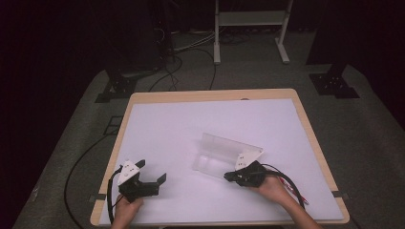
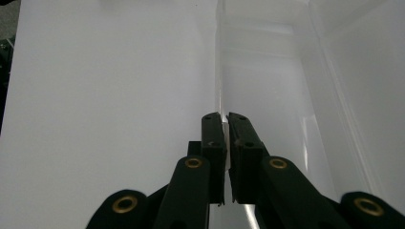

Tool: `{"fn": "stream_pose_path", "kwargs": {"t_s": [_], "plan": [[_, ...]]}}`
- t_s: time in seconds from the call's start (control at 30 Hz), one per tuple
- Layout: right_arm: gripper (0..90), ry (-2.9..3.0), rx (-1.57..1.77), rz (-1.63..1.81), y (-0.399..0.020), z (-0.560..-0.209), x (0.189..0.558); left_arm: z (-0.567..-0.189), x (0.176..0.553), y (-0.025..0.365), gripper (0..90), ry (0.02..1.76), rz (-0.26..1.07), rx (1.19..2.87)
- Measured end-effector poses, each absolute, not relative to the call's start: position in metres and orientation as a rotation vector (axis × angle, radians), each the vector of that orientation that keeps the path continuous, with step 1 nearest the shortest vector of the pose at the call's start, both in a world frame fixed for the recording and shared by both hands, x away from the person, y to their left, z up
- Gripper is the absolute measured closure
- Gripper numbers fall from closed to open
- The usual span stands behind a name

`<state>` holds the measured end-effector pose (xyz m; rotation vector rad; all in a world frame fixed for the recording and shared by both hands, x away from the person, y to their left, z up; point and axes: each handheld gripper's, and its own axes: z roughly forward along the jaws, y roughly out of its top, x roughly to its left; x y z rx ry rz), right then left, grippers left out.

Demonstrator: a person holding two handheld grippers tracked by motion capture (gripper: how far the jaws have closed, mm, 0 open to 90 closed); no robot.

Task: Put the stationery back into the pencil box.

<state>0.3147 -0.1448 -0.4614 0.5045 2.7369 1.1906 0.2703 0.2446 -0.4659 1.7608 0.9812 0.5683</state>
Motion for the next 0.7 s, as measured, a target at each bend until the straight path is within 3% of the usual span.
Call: {"fn": "stream_pose_path", "kwargs": {"t_s": [0.3, 0.7], "plan": [[84.7, 2.762, 0.534, 1.189, -0.1436, -0.465, 0.3158, -0.4659, 0.2702, 0.2446, 0.0, 0.981, 0.568, 1.762], [76.2, 2.771, 0.558, 1.212, -0.1461, -0.467, 0.3149, -0.4659, 0.2702, 0.2444, 0.0, 0.98, 0.569, 1.763]]}}
